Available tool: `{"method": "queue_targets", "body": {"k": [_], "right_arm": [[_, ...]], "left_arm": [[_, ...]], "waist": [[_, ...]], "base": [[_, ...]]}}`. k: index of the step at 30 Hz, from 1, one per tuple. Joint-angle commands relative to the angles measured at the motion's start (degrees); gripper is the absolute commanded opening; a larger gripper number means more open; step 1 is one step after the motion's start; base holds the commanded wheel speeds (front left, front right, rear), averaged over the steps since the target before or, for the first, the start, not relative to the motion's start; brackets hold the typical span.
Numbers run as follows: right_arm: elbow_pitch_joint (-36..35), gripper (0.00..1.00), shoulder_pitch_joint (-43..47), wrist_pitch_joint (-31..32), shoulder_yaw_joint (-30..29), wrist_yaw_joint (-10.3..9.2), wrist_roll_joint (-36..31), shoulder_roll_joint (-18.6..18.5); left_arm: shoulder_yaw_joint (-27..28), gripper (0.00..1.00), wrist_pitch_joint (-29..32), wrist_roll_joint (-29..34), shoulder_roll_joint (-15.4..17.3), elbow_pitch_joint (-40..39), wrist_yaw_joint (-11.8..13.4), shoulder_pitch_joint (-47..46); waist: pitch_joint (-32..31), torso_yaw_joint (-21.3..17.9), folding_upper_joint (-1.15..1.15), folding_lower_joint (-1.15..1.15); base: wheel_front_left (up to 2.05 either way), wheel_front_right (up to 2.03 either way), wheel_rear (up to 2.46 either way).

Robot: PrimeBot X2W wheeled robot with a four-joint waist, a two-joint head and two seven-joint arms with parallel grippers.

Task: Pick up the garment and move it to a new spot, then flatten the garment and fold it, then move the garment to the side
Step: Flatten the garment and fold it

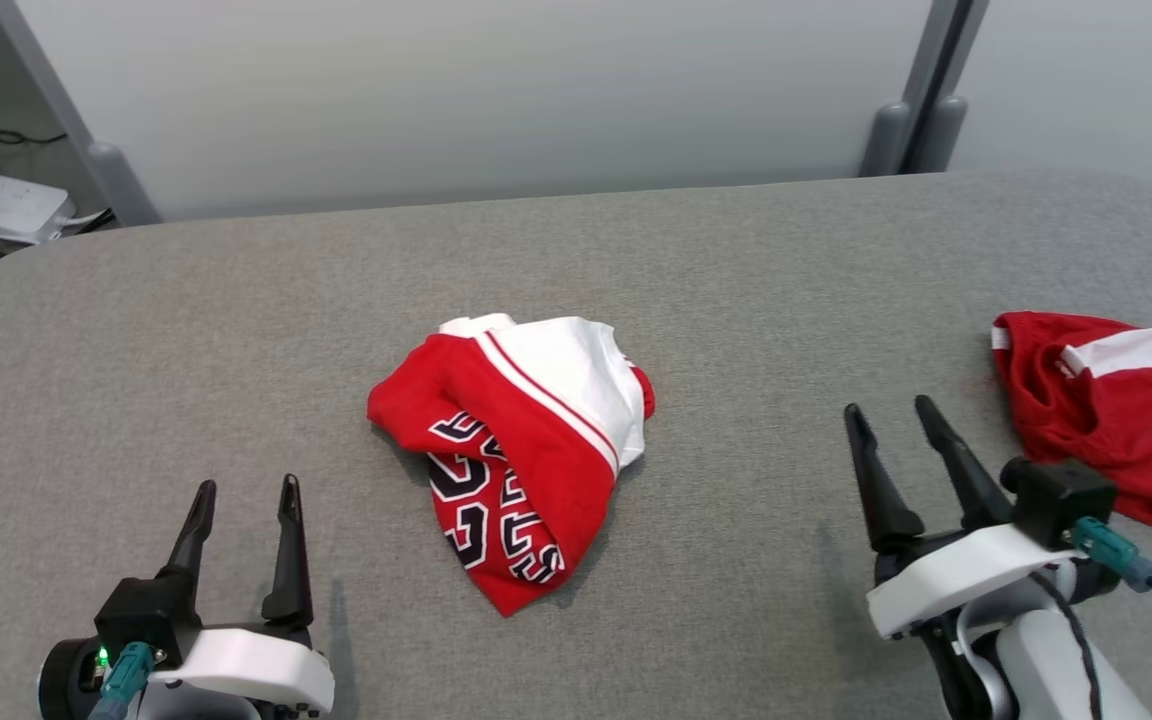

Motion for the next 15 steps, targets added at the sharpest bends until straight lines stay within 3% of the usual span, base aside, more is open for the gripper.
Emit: {"method": "queue_targets", "body": {"k": [1,9,15], "right_arm": [[-1.19,1.0,-0.53,-0.75,1.84,0.24,-0.54,0.01],[3.35,1.0,-6.26,-0.71,11.99,0.24,1.16,0.22],[8.45,1.0,-12.36,-0.54,17.9,0.24,3.17,0.24]], "left_arm": [[1.97,1.0,-0.59,0.58,0.2,-1.72,-0.46,-1.53],[0.64,1.0,-0.59,0.41,-0.66,-2.1,-2.13,-2.88],[-2.8,1.0,-0.59,-2.48,-0.71,-2.35,-1.64,-2.86]], "waist": [[0.42,0.81,0.0,0.0],[1.89,7.95,0.0,0.0],[2.86,14.16,0.0,0.0]], "base": [[0.0,0.0,0.0],[0.0,0.0,0.0],[0.0,0.0,0.0]]}}
